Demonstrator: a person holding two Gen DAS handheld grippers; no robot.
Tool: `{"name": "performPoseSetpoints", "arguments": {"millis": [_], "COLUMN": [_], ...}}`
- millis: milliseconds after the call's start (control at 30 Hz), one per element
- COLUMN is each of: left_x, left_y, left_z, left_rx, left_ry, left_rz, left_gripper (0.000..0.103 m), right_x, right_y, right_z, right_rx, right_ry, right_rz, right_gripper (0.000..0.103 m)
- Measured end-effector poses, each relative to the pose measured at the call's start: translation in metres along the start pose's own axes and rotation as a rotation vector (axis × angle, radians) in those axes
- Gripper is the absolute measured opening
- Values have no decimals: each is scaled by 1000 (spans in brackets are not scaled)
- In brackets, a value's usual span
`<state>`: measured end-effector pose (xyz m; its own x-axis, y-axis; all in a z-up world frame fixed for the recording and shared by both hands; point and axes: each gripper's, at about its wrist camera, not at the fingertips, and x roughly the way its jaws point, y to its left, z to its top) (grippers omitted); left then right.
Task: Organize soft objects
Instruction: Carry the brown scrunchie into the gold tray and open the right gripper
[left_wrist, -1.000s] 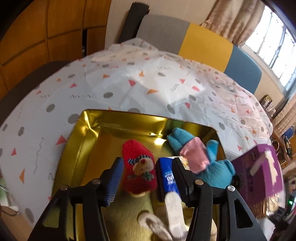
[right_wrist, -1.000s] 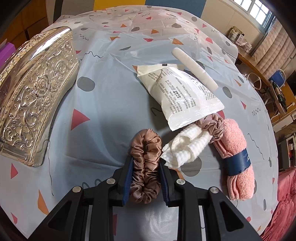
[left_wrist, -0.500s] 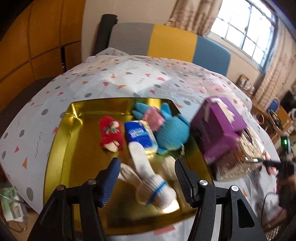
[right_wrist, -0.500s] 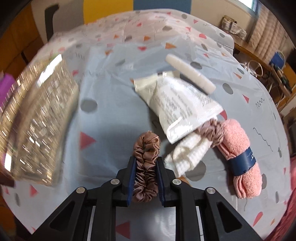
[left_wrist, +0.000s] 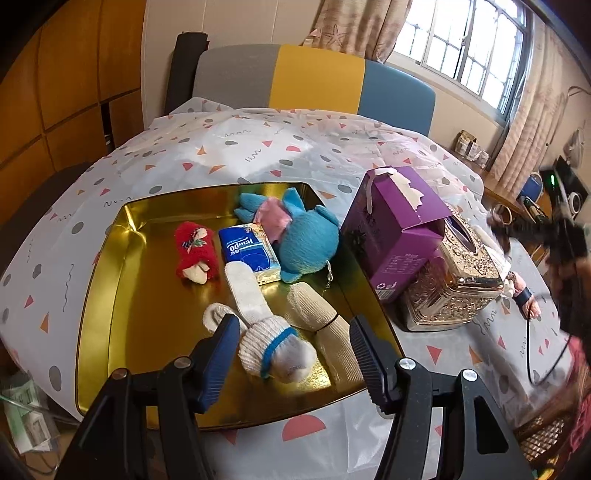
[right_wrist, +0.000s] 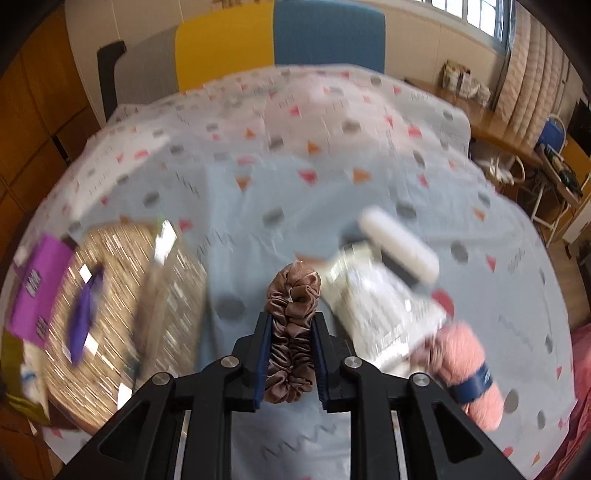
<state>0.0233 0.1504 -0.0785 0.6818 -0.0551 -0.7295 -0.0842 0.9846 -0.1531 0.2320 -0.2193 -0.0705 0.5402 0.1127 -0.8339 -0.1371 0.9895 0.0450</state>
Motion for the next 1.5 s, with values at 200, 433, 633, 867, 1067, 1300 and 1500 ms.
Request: {"name": "performPoseSetpoints", "arguments": {"millis": [200, 433, 633, 867, 1067, 1300, 1500], "left_x": [-4, -10, -19, -33, -39, -37, -35], "left_y": [6, 22, 38, 47, 51, 53, 54], "left_z": [-3, -7, -8, -10, -11, -15, -17], "left_rx": [-15, -45, -81, -107, -118, -120, -124], "left_ry": [-2, -6, -35, -77, -100, -91, -80], "left_rz": [2, 31, 76, 124, 153, 167, 167], "left_gripper": [63, 63, 70, 74, 81, 82, 82], "right_x": [-32, -62, -69, -36, -14, -4, -8], "right_y": [57, 161, 252, 308, 323, 331, 329], "right_z": [43, 55, 17, -42, -65, -66, -64], "right_rx": [-87, -255, -441, -547, -570, -529, -502], "right_ry": [-97, -164, -126, -4, 62, 75, 53], "right_rz": [73, 260, 403, 432, 414, 394, 393], "right_gripper": [20, 20, 20, 20, 22, 30, 37]}}
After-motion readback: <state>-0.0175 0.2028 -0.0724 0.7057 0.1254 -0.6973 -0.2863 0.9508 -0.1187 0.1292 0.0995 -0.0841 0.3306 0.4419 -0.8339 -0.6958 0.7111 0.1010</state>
